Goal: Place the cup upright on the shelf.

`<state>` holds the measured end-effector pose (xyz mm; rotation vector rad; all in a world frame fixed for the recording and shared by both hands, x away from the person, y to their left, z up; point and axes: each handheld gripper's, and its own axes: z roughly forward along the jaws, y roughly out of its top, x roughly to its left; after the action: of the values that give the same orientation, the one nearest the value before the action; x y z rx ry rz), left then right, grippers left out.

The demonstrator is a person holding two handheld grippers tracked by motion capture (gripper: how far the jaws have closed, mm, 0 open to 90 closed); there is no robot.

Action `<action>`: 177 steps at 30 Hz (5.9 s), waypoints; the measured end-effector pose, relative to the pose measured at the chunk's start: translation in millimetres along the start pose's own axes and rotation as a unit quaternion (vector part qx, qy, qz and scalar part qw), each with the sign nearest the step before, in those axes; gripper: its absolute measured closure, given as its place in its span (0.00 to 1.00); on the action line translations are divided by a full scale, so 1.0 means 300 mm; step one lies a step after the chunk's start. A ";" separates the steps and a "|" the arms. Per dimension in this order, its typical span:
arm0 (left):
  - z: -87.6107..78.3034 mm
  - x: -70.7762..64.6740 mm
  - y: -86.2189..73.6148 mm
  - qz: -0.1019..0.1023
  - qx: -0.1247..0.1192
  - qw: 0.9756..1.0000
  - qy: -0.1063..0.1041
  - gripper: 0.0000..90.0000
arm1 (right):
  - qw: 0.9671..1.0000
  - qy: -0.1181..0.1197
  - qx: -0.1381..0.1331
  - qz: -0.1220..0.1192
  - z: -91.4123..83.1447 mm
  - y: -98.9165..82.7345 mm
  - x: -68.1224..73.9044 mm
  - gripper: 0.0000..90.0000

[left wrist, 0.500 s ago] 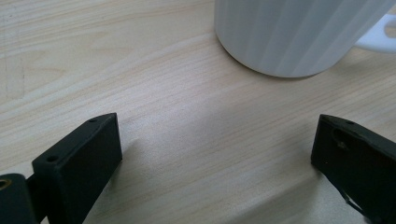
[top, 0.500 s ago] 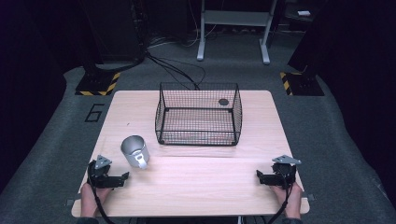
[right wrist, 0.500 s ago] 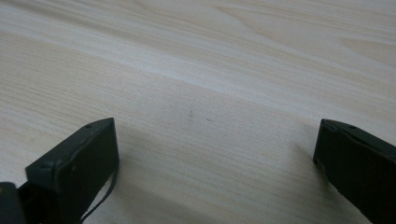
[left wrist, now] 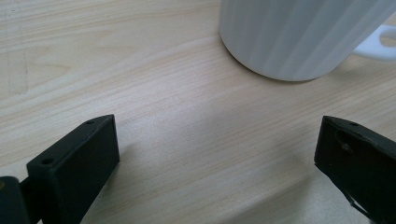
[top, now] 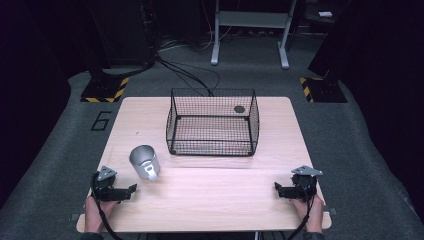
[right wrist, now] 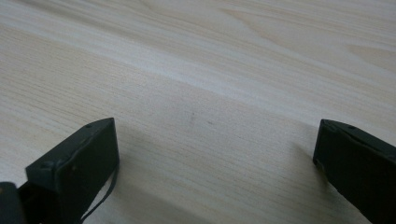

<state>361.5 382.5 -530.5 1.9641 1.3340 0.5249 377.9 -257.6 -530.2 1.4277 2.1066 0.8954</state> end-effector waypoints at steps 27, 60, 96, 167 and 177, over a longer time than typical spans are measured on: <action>-0.130 0.007 0.142 0.017 -0.092 0.993 -0.070 0.00 | 1.000 0.001 0.004 0.000 -0.001 0.001 0.000 0.00; -0.007 -0.045 0.315 0.061 -0.091 0.986 -0.124 0.00 | 1.000 0.000 0.001 0.000 -0.001 0.001 -0.002 0.01; 0.018 -0.050 0.311 0.061 -0.102 0.985 -0.124 0.07 | 1.000 -0.001 -0.003 -0.001 -0.001 0.000 -0.004 0.02; -0.080 -0.330 0.533 0.163 -0.117 0.960 -0.198 0.07 | 1.000 -0.004 0.002 0.004 0.008 0.008 -0.001 0.00; -0.070 -0.382 0.580 0.174 -0.115 0.955 -0.210 0.07 | 1.000 -0.004 0.001 0.001 0.008 0.008 -0.002 0.00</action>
<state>414.1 244.0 -382.4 1.9787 0.6373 0.3733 381.3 -257.0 -530.1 1.4335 2.1017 0.8876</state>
